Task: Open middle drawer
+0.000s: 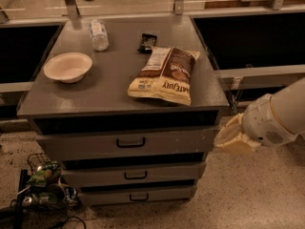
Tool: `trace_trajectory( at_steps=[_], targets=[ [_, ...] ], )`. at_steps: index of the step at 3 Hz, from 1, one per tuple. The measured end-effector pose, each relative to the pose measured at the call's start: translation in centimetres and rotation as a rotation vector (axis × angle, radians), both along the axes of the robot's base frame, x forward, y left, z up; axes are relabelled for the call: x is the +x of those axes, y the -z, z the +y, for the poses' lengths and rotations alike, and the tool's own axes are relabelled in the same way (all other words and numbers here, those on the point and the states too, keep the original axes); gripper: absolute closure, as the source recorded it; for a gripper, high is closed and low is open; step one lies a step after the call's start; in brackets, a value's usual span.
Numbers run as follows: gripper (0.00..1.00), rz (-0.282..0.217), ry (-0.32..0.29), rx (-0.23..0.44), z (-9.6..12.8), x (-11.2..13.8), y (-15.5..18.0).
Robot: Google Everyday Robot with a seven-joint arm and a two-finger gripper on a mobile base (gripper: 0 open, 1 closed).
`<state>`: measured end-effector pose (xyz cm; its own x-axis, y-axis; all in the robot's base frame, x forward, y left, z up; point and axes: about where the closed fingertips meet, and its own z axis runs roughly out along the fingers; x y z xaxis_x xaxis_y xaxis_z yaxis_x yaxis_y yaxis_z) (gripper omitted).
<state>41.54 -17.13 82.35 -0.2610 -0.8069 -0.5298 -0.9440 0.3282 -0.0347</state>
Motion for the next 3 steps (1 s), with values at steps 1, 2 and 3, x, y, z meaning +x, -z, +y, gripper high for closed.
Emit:
trace_trajectory(
  at_steps=[1,2,3],
  targets=[
    [1.00,0.064,-0.007,0.040,0.1,-0.9,5.4],
    [1.00,0.059,0.000,0.034,0.2,-1.0,5.5],
    [1.00,0.042,0.016,0.085,1.8,-0.7,6.0]
  ],
)
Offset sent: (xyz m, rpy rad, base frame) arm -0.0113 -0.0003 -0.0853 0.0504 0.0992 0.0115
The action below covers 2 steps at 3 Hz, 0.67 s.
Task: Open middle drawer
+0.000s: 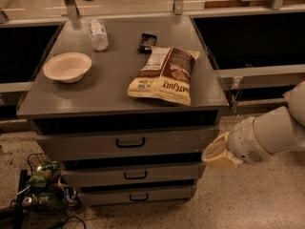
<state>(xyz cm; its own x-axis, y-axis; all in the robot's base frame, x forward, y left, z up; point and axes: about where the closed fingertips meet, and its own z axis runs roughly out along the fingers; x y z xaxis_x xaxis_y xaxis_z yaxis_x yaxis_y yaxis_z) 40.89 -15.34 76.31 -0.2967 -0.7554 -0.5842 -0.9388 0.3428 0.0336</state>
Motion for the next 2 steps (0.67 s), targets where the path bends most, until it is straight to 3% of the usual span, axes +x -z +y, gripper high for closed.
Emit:
trace_trajectory(
  at_steps=[2],
  targets=[
    [1.00,-0.062,-0.068,0.087,6.0,-0.4,-1.3]
  ],
)
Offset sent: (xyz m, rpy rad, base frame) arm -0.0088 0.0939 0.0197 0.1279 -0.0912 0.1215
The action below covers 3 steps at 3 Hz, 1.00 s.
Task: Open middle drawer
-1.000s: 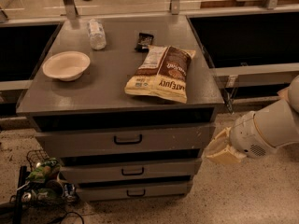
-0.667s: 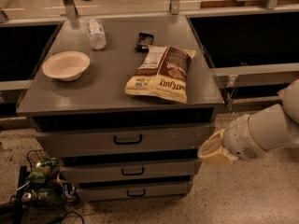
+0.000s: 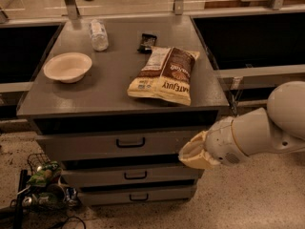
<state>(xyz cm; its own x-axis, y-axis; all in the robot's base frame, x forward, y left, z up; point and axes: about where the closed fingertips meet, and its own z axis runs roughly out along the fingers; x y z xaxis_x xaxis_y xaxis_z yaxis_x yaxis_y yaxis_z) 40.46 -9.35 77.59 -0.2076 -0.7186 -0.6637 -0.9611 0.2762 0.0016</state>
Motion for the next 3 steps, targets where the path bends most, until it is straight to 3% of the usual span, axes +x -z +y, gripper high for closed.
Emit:
trace_trajectory(
  at_steps=[1,3],
  targets=[
    [1.00,-0.003,-0.006,0.003,0.4,-0.1,-0.1],
    [1.00,-0.027,0.147,-0.070,-0.8,0.0,3.2]
  ],
)
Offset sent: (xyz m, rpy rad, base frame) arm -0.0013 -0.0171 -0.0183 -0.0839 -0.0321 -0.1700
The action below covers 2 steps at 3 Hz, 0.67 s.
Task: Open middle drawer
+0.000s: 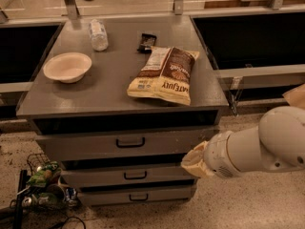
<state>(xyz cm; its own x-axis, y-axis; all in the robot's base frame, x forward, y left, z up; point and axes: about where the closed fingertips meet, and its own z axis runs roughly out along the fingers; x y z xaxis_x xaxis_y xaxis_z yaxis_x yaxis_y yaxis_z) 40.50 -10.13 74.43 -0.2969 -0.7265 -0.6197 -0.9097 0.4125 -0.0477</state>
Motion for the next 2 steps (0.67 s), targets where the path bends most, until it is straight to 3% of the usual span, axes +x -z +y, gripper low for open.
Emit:
trace_trajectory(
  at_steps=[1,2],
  targets=[
    [1.00,-0.011,0.056,-0.009,-0.2,0.9,2.0],
    [1.00,0.020,0.075,0.026,0.6,1.8,4.2]
  ],
)
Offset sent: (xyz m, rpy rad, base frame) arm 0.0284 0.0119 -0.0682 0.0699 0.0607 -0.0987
